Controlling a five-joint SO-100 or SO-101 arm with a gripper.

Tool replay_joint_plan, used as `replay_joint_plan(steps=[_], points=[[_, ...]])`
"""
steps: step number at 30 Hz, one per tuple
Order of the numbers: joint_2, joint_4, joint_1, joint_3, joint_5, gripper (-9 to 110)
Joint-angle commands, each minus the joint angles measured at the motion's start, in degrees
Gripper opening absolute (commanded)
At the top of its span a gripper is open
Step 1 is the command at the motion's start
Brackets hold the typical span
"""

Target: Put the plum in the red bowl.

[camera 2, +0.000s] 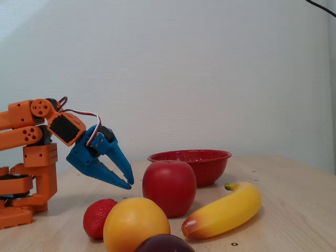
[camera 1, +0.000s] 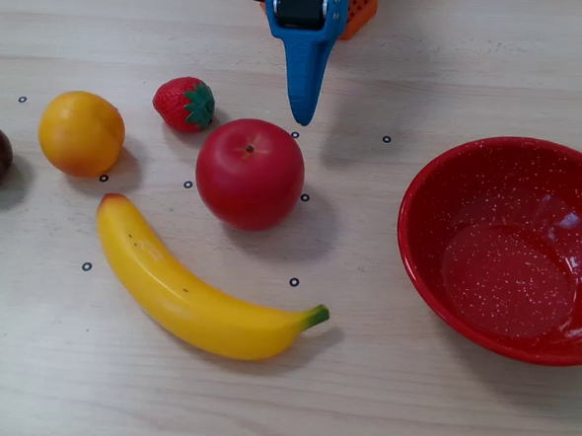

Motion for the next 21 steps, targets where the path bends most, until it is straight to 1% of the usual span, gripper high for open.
replay_joint_plan(steps=[1,16,21], points=[[1.1,0.0,-1.3,0.4,-1.1,0],[1.1,0.0,-1.2,0.4,-0.5,0],[-1.3,-1.4,0.6,0.0,2.2,0]])
